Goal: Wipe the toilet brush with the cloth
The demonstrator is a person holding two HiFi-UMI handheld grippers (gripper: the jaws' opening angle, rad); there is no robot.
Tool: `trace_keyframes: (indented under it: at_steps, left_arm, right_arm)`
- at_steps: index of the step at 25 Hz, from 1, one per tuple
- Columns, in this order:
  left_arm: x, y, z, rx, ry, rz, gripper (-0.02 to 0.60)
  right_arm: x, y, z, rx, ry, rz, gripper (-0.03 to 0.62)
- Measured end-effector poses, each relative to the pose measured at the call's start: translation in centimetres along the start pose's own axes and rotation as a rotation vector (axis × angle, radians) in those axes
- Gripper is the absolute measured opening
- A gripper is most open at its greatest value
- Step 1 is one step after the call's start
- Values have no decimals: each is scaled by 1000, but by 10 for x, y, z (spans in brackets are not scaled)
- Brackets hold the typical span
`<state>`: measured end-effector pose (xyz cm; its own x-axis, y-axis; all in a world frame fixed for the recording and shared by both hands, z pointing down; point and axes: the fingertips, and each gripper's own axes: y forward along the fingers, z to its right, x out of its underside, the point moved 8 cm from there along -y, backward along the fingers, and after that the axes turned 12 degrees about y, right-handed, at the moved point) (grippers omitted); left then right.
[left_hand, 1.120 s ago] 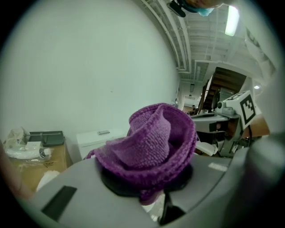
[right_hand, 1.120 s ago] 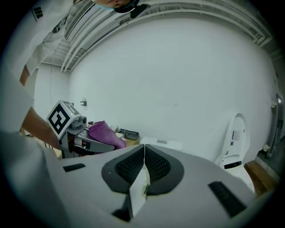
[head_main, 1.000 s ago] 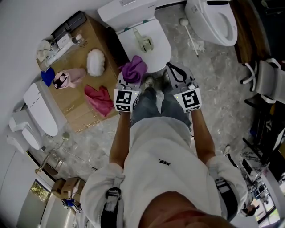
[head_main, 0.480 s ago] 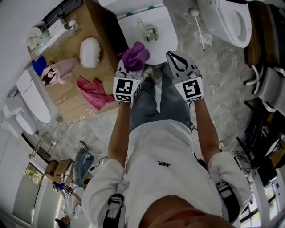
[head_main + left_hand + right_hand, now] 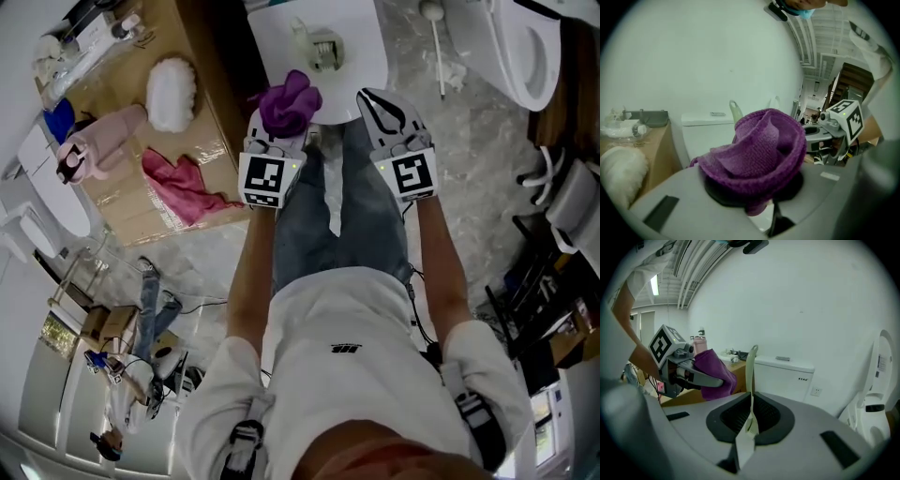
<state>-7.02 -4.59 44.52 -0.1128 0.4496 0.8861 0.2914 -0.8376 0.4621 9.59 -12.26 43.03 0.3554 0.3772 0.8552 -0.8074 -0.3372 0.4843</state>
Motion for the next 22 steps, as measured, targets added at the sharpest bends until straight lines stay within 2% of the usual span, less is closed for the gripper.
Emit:
trace_keyframes:
  at_steps: [9, 22]
  left_arm:
    - [33, 39, -6, -34, -9, -9, 95]
    - [75, 80, -10, -59, -28, -25, 130]
  right_arm:
    - [38, 52, 34, -42, -47, -42, 15]
    - [87, 118, 57, -145, -181, -151, 32]
